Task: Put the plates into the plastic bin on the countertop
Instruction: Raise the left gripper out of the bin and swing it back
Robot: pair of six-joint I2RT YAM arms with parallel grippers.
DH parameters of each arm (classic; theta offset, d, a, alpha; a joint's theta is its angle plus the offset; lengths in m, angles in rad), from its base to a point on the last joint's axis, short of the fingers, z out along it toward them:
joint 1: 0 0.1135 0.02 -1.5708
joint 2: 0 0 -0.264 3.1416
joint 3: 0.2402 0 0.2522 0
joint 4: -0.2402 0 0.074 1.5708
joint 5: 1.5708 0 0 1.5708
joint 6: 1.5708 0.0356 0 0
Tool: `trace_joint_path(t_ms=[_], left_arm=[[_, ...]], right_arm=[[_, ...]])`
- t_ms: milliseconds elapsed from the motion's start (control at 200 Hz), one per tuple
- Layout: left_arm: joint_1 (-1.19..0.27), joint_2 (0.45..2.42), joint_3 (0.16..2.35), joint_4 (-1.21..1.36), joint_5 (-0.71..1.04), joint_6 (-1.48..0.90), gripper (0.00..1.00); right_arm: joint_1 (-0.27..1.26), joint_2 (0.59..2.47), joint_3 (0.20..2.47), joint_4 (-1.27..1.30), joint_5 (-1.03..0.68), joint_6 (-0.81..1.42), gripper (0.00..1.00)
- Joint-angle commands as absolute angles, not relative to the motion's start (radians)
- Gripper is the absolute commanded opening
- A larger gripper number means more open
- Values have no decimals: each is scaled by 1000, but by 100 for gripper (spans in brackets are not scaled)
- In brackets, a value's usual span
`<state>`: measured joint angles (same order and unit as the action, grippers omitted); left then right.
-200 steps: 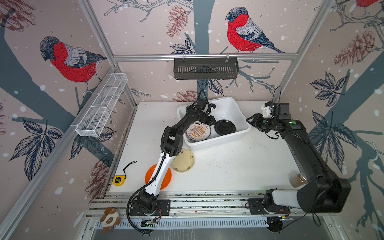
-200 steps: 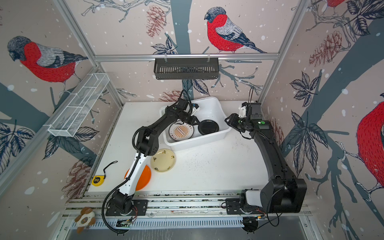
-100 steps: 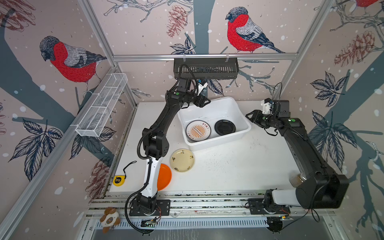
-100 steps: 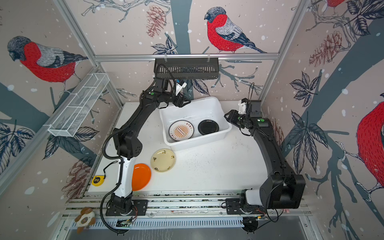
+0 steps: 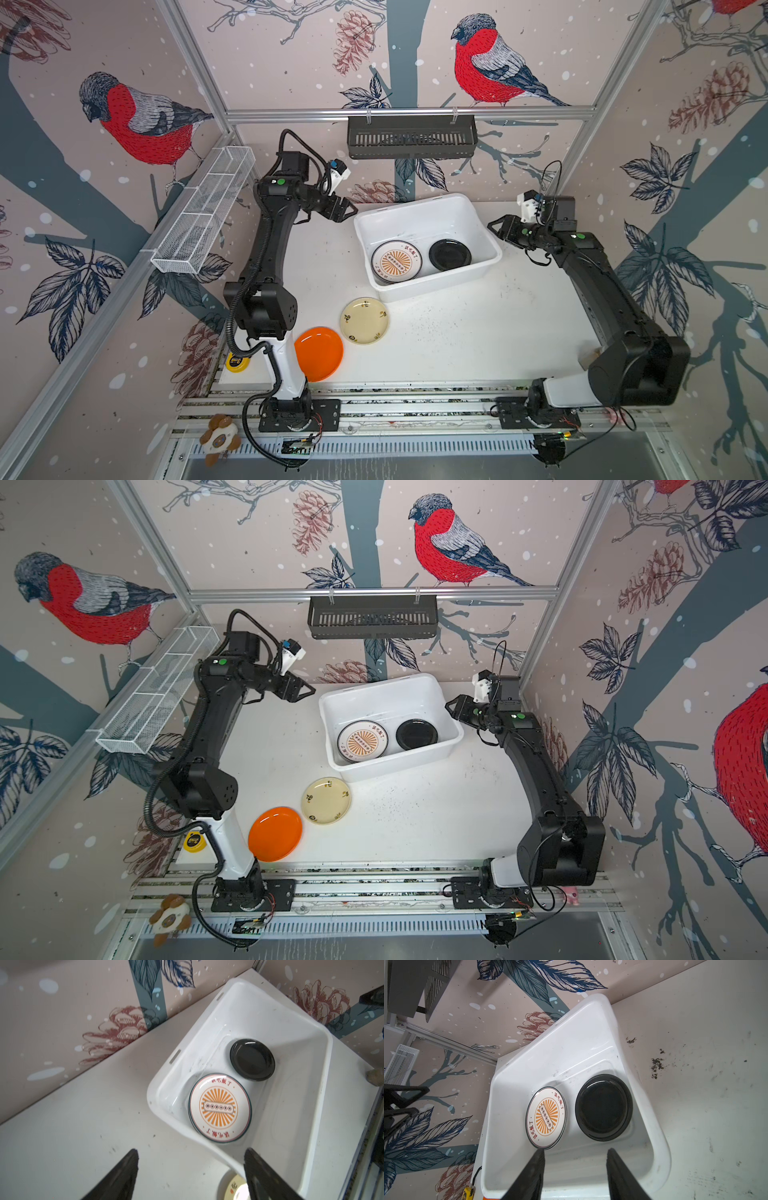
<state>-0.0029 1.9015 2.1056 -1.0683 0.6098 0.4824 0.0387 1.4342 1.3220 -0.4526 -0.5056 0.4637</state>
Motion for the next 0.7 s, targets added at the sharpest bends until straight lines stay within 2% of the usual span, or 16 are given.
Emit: trace_joint_path(t_ms=[0,195,365,695], left_arm=[[53,1844,1988,-1173,647,583,80],[71,1735,1682,-1132,613,676,79],[71,1719,1520,-1106,593,735,78],[69,1846,1453,-1121,616,789,72]], right_arm=[[43,1452,1343,-404,-541,450,50],[53,1486,1372,-405,-554,451,50],[68,1503,1404,-431,-552,439,50],[74,1453,1353,-423,-528,454,50]])
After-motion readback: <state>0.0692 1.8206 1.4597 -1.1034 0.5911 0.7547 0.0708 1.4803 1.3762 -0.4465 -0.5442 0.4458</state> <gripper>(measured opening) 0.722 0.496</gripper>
